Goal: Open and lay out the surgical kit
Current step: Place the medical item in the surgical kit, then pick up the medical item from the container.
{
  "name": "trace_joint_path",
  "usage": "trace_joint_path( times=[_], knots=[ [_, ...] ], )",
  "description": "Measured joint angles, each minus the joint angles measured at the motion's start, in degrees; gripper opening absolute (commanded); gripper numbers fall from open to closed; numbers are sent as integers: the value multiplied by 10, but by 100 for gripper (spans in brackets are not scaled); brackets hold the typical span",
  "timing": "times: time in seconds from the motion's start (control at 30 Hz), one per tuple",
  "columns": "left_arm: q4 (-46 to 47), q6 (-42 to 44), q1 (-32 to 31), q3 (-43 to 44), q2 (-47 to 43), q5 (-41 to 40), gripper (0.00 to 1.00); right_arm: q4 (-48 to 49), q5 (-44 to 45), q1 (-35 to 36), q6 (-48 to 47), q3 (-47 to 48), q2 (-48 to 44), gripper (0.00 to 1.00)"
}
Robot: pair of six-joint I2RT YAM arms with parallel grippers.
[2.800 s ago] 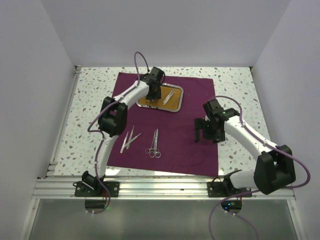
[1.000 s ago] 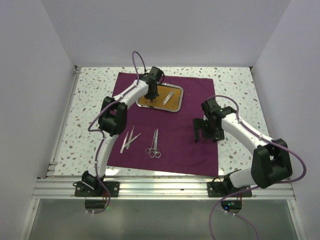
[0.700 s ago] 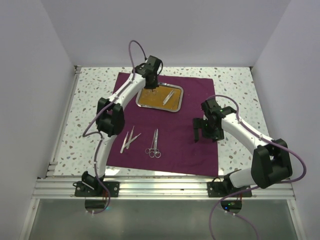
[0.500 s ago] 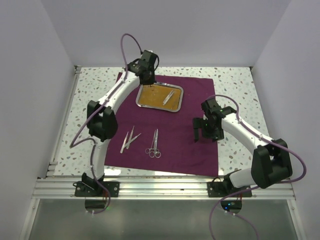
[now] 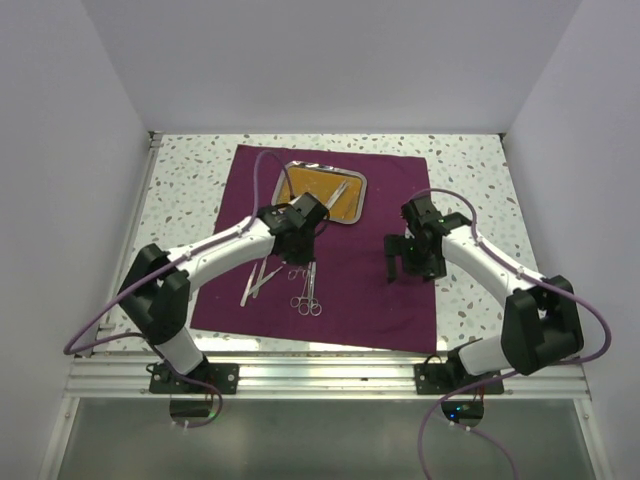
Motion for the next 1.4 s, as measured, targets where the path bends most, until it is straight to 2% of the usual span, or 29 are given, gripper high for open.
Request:
trace_joint_path(
  times=[0.2, 0.37, 0.5, 0.6, 0.63, 0.87, 1.03, 1.13, 1.23, 1.4],
  knots=[
    [28, -50, -23, -72, -34, 4, 0, 4, -13, 0, 0, 2, 31, 94],
    [39, -75, -35, -94, -40, 13, 0, 4, -14, 0, 0, 15, 34, 94],
    [44, -83, -41, -95, -40, 23, 41, 7, -14, 0, 0, 22, 34, 94],
    [34, -87, -45, -84, -40, 23, 56, 8, -14, 0, 0, 22, 34, 94],
    [28, -87, -45, -76, -40, 23, 57, 9, -14, 0, 0, 22, 34, 94],
    [-20, -76, -45, 30, -27, 12, 59, 26, -14, 0, 3, 22, 34, 94],
    [-65, -42, -45, 156, 32, -10, 56, 42, -20, 0, 5, 21, 35, 94],
    [-76, -21, -43, 203, 54, -17, 56, 42, -25, 0, 5, 31, 46, 94],
    [-86, 2, -38, 225, 61, -21, 56, 36, -28, 0, 7, 78, 77, 94],
    [-94, 34, -5, 236, 61, -22, 55, 38, -38, 0, 25, 213, 137, 94]
  ],
)
